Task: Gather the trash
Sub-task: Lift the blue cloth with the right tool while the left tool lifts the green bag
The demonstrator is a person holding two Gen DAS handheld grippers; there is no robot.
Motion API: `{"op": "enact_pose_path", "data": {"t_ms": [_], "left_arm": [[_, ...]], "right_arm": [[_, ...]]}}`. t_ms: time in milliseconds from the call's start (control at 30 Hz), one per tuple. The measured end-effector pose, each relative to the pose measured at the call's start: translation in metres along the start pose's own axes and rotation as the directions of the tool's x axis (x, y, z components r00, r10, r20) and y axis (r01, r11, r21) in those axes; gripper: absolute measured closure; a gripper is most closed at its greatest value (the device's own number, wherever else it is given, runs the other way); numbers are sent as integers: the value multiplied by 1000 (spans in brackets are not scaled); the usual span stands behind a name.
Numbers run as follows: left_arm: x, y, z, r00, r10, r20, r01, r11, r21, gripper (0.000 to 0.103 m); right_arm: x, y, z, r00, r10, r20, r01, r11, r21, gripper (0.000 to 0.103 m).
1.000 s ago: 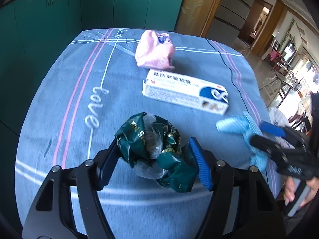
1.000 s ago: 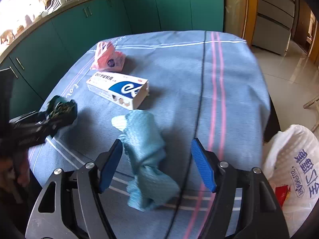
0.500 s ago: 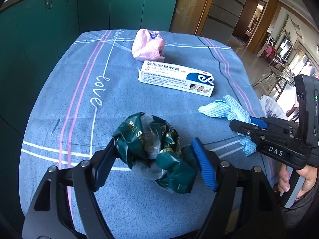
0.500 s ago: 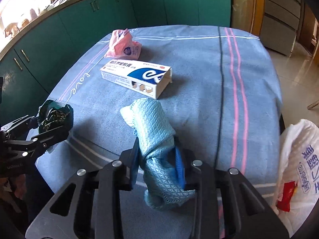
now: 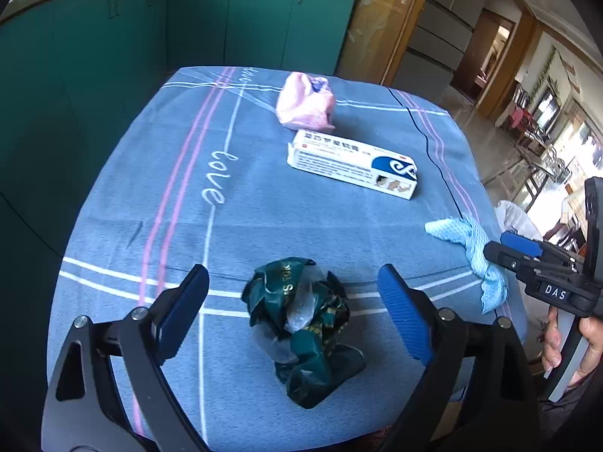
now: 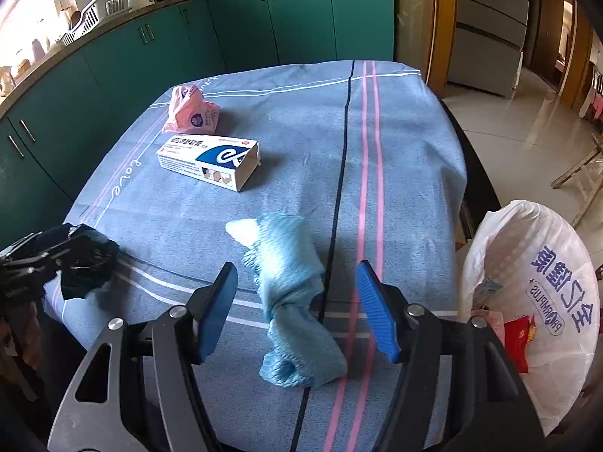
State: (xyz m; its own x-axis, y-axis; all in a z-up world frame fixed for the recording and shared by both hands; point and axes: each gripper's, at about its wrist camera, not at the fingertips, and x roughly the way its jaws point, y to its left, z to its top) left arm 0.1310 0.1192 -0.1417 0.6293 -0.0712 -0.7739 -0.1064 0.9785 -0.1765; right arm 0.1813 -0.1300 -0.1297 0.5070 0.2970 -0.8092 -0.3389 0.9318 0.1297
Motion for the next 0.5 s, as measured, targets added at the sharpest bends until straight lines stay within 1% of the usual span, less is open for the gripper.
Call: {"op": "enact_pose_path", "data": {"t_ms": [133, 233, 400, 500], "left_arm": [[-1, 12, 0, 1000, 3, -3, -3, 999, -39, 8], [7, 14, -2, 999, -11, -45, 9, 999, -45, 8], [14, 1, -7, 997, -6, -73, 6, 1000, 2, 8], [19, -5, -12, 996, 0, -89, 2, 1000, 24, 8]], "right_arm": [[2, 2, 0, 1000, -6, 1, 6, 1000, -10, 36], [5, 4, 0, 1000, 2, -5, -2, 1000, -13, 35], [20, 15, 3, 999, 25, -27, -26, 999, -31, 35], [26, 22, -1, 999, 5, -34, -7, 998, -57, 35]]}}
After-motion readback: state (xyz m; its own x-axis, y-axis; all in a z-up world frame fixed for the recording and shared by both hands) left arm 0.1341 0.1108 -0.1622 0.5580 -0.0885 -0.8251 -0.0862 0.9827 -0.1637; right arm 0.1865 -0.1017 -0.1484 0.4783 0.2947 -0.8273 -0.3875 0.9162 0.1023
